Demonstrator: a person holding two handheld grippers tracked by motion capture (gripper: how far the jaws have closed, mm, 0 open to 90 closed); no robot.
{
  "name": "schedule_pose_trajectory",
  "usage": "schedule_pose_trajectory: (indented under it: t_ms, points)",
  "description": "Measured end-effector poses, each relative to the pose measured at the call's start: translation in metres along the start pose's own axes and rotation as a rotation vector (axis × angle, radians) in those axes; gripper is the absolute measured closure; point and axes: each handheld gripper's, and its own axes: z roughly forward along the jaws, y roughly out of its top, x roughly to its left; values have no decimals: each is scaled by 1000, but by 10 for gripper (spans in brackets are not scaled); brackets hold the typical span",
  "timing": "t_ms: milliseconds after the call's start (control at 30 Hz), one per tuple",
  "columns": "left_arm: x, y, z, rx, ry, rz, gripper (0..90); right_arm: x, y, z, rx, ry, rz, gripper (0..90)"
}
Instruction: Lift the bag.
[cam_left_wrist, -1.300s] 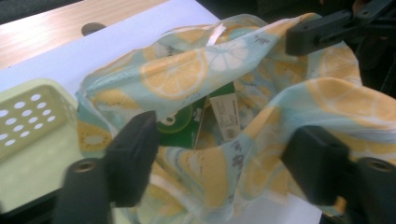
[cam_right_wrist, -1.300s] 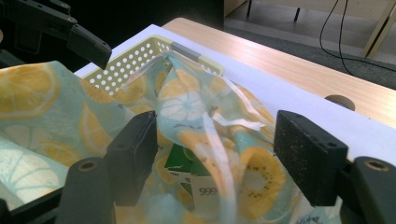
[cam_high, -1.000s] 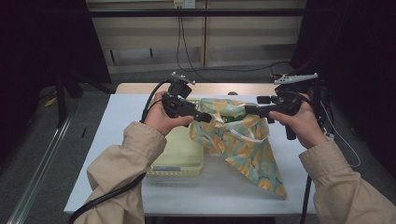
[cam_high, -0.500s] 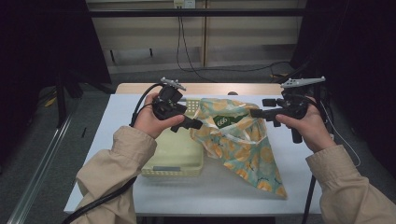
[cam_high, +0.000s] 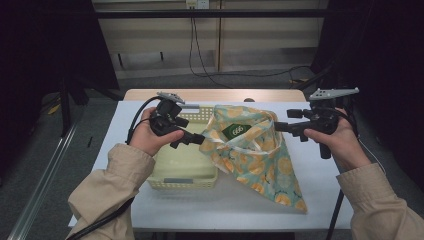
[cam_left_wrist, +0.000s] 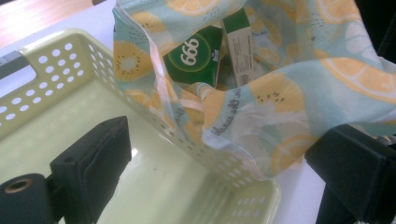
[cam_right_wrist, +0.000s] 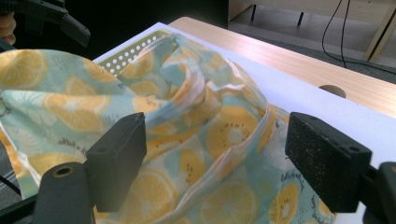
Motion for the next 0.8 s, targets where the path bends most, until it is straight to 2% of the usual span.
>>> schedule_pose_trajectory:
  t_ms: [233,267,500,600,633,667,800]
  points:
    - [4,-17,-6,-6,1,-13,74,-2,-13,-4,8,2,2,206]
    - [4,-19,-7,-2,17,-16,74,-3,-16,-6,12,1,-3,206]
    - [8,-34,-10,-10,28,-26,74,-5,-30,-10,12,-1,5,206]
    - [10,-40,-11,-8,40,-29,75,-4,-36,-8,18,2,-4,206]
    - [10,-42,-11,-8,57,-32,75,-3,-37,-8,22,6,-9,206]
    - [12,-44,-11,-6,46,-32,75,-2,-39,-7,26,5,-15,206]
    - [14,-52,-13,-17,55,-44,75,2,-47,-5,39,8,-31,204]
